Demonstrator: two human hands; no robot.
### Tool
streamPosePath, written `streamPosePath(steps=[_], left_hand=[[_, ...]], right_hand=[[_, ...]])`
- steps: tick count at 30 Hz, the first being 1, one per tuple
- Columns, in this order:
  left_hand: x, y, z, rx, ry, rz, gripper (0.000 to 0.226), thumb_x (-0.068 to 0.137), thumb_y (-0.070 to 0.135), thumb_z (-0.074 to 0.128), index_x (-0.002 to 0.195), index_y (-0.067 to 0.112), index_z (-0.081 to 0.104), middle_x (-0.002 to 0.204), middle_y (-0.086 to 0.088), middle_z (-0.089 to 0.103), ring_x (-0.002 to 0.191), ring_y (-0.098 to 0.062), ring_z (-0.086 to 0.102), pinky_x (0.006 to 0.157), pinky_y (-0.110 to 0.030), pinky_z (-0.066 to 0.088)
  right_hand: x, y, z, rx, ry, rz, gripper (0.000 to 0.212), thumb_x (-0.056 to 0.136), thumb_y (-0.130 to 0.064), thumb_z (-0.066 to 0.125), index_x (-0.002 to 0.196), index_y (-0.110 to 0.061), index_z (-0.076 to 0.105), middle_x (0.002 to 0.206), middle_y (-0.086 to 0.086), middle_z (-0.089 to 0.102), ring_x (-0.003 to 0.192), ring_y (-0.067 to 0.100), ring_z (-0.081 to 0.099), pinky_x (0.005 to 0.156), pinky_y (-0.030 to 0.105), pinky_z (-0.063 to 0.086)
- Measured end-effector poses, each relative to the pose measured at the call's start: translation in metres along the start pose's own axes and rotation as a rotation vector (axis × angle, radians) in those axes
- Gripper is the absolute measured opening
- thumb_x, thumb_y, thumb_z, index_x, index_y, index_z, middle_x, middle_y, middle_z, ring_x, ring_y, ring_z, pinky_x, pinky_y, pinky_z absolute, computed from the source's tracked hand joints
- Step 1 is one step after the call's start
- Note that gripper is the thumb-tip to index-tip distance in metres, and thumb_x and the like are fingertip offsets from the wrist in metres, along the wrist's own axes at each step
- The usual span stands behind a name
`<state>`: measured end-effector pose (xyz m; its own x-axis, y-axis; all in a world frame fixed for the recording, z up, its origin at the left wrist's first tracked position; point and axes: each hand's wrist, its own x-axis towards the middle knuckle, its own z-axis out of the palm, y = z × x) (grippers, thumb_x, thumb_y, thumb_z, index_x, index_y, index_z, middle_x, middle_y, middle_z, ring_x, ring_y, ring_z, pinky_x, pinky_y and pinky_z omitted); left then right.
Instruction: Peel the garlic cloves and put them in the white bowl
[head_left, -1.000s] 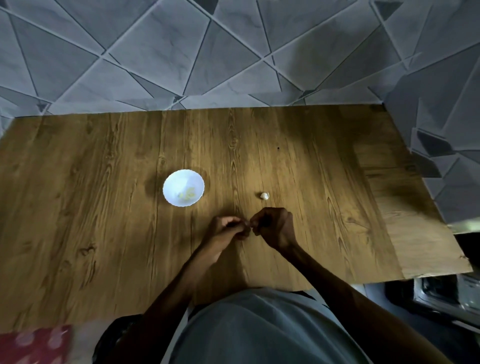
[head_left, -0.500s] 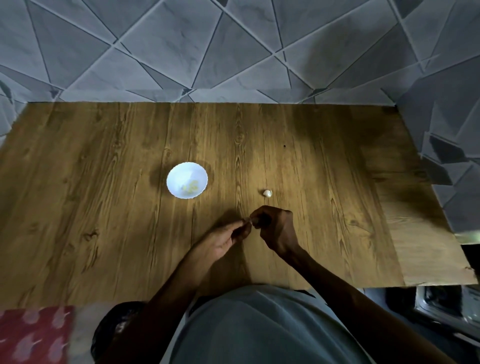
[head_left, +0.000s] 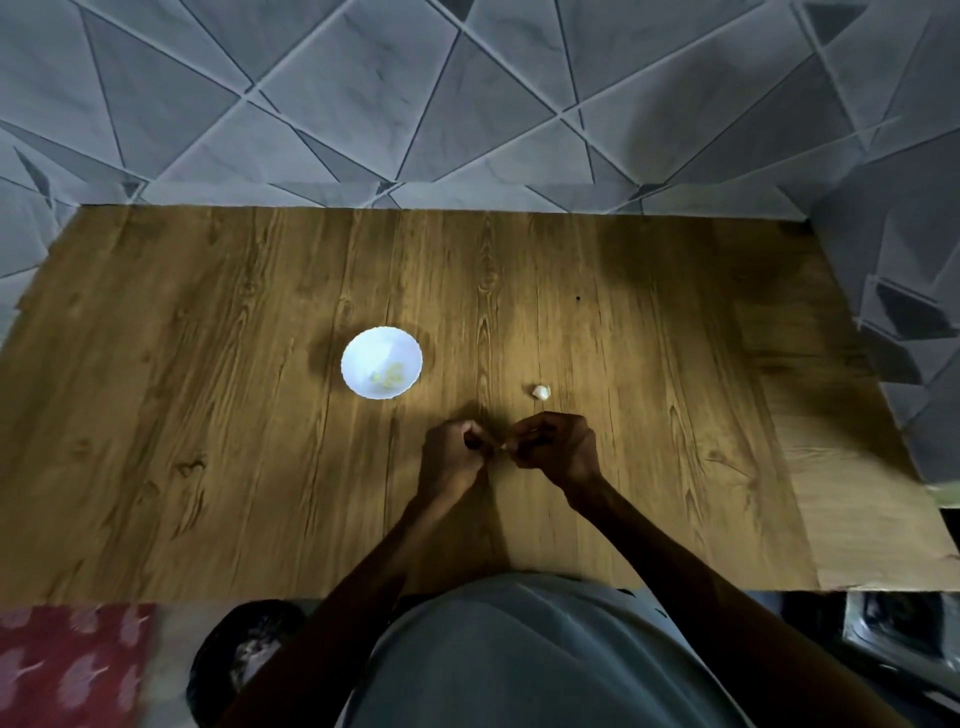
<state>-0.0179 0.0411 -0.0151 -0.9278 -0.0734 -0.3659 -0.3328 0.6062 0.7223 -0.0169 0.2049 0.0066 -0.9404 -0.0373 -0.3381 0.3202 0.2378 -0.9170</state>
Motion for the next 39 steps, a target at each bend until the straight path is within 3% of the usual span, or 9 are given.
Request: streamPosePath(steps=[4,8,12,18,22,29,33,36,39], left_hand=[[0.003,-0.002,0.001,-0.036,-0.090,0.034,0.020,0.092,0.007,0.060,0.106,0.012,0.073,0.100,0.009,0.067,0.092,-0.006,0.062,0.078,-0.014,0.044],[-0.003,-0.001,0.002,-0.621,-0.186,-0.153,0.026,0.092,0.007,0.063,0.116,-0.005,0.066,0.110,-0.018,0.070,0.098,-0.024,0.069,0.082,-0.027,0.056],[-0.004,0.003,0.000,-0.827,-0.154,-0.192,0.024,0.088,-0.007,0.062,0.111,-0.011,0.065,0.110,-0.028,0.067,0.095,-0.029,0.068,0.083,-0.029,0.057],[-0.004,-0.002,-0.001,-0.672,-0.083,-0.073,0.018,0.083,0.007,0.074,0.100,0.008,0.075,0.095,-0.010,0.075,0.094,-0.025,0.071,0.087,-0.037,0.056],[-0.005,0.001,-0.003,-0.729,-0.073,-0.069,0.020,0.084,0.004,0.072,0.103,-0.002,0.072,0.092,-0.015,0.075,0.088,-0.026,0.072,0.081,-0.032,0.057],[-0.006,0.006,-0.012,-1.007,-0.211,-0.258,0.015,0.089,-0.009,0.058,0.100,-0.012,0.067,0.093,-0.019,0.073,0.088,-0.026,0.072,0.076,-0.025,0.058],[-0.005,0.004,-0.009,-1.004,-0.211,-0.280,0.011,0.088,-0.006,0.061,0.093,-0.007,0.071,0.094,-0.021,0.073,0.092,-0.030,0.072,0.091,-0.036,0.056],[-0.008,0.005,-0.008,-0.918,-0.191,-0.135,0.015,0.086,0.000,0.068,0.100,-0.002,0.072,0.101,-0.022,0.072,0.097,-0.031,0.070,0.092,-0.036,0.055],[-0.010,0.005,-0.009,-0.929,-0.195,-0.085,0.021,0.087,0.004,0.068,0.106,-0.001,0.070,0.101,-0.020,0.072,0.096,-0.029,0.071,0.090,-0.033,0.055]], right_hand=[[0.003,0.002,-0.001,-0.028,0.079,-0.034,0.014,0.081,0.000,0.075,0.093,-0.005,0.070,0.080,0.003,0.075,0.075,0.014,0.074,0.066,0.033,0.062],[0.004,0.002,0.002,-0.166,0.148,-0.187,0.022,0.077,-0.006,0.082,0.092,-0.015,0.068,0.081,-0.005,0.074,0.073,0.002,0.071,0.066,0.019,0.058],[0.006,-0.003,0.004,-0.185,0.157,-0.275,0.024,0.075,-0.007,0.083,0.089,-0.017,0.066,0.084,-0.012,0.070,0.075,0.003,0.071,0.065,0.018,0.057],[0.012,-0.008,0.004,0.122,0.057,0.006,0.011,0.081,0.005,0.071,0.091,0.000,0.068,0.085,0.019,0.072,0.074,0.025,0.070,0.064,0.032,0.057],[0.014,-0.009,-0.004,0.265,-0.036,0.093,0.011,0.084,0.008,0.064,0.095,0.006,0.065,0.094,0.028,0.069,0.082,0.030,0.068,0.069,0.034,0.058],[0.018,-0.012,0.001,-0.362,-0.052,-0.238,0.022,0.081,0.001,0.074,0.088,-0.016,0.061,0.077,-0.014,0.062,0.073,-0.009,0.063,0.062,0.008,0.049],[0.020,-0.011,0.006,-0.432,-0.027,-0.278,0.025,0.082,0.001,0.070,0.092,-0.014,0.052,0.073,-0.008,0.058,0.064,0.006,0.060,0.054,0.021,0.051],[0.023,-0.012,0.003,-0.301,-0.028,-0.109,0.026,0.086,-0.003,0.069,0.106,-0.005,0.052,0.081,0.003,0.067,0.073,0.018,0.067,0.062,0.028,0.055],[0.020,-0.016,-0.006,0.167,-0.145,0.168,0.035,0.089,0.003,0.063,0.119,-0.002,0.046,0.092,0.015,0.067,0.084,0.024,0.061,0.075,0.037,0.048]])
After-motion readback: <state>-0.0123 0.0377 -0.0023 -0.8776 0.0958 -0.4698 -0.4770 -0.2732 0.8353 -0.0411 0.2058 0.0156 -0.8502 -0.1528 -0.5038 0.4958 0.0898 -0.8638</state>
